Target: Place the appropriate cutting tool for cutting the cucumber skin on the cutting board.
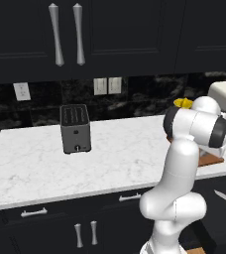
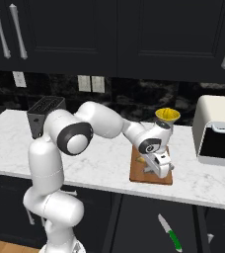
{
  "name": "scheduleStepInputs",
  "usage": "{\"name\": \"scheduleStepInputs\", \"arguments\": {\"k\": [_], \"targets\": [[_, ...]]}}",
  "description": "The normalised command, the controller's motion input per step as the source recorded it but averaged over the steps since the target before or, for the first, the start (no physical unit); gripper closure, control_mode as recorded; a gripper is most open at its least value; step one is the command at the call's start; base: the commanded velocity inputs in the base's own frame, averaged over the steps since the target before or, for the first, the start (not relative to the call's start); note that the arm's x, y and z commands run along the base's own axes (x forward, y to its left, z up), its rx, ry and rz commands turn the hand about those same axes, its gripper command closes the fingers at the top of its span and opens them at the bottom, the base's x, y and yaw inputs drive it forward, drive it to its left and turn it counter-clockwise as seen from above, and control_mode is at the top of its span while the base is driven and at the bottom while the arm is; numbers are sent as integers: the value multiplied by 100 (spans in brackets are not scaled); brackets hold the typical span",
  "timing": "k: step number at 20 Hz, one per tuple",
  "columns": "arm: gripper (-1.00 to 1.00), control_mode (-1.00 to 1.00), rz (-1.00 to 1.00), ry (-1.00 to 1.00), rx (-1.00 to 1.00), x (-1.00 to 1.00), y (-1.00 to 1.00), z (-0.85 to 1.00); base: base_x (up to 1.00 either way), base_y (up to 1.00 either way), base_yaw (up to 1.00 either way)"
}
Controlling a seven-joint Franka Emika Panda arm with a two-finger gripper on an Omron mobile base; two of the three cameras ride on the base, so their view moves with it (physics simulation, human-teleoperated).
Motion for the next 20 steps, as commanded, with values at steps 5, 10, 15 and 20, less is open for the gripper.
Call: {"name": "scheduleStepInputs", "arguments": {"k": [5, 10, 15, 20], "targets": [[100, -100, 0, 0, 0, 4, 0, -6, 0, 0, 0], [100, -100, 0, -6, 0, -4, 0, 1, 0, 0, 0], [100, -100, 0, -8, -1, -11, 0, 1, 0, 0, 0], [100, -100, 0, -5, 0, -1, 5, 0, 0, 0, 0]]}}
